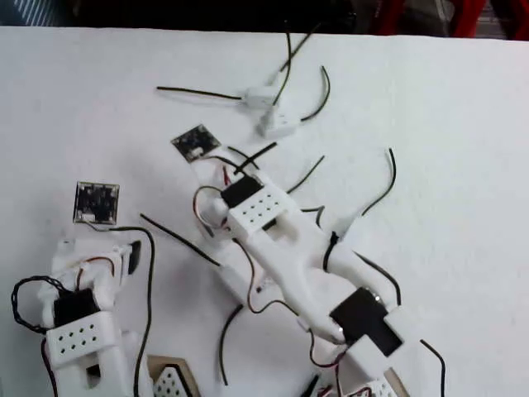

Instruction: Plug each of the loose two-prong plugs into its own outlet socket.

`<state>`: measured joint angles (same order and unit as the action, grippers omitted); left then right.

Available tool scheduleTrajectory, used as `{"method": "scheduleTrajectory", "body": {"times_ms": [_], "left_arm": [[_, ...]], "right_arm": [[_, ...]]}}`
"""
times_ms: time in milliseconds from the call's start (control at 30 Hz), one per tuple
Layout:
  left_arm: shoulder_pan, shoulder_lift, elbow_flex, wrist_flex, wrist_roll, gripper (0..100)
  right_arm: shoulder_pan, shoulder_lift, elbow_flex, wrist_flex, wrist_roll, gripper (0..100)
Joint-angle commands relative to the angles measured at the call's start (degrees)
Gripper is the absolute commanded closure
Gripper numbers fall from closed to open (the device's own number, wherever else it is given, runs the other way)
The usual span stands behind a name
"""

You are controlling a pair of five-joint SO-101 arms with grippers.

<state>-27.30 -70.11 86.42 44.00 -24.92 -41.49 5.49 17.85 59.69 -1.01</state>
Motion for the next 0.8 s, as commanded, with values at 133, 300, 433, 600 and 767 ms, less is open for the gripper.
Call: {"method": "scheduleTrajectory", "body": {"times_ms": [133, 300, 433, 600, 767], "left_arm": [[-0.22, -0.92, -0.18, -1.05, 0.09, 70], [-0.22, -0.92, -0.18, -1.05, 0.09, 70], [-0.22, -0.92, -0.09, -1.14, 0.09, 70], [-0.22, -0.92, -0.09, -1.23, 0.09, 70], [-0.22, -0.92, -0.09, -1.23, 0.09, 70]], "right_arm": [[0.75, 5.58, -5.01, 2.51, 0.88, 98.2], [0.13, 9.45, -7.21, 3.12, 0.88, 98.2], [-0.04, 11.03, -7.56, 3.21, 0.88, 98.2], [-0.04, 5.32, -10.02, 7.08, 0.88, 98.2], [0.66, -2.86, -14.59, 10.86, 2.02, 98.2]]}}
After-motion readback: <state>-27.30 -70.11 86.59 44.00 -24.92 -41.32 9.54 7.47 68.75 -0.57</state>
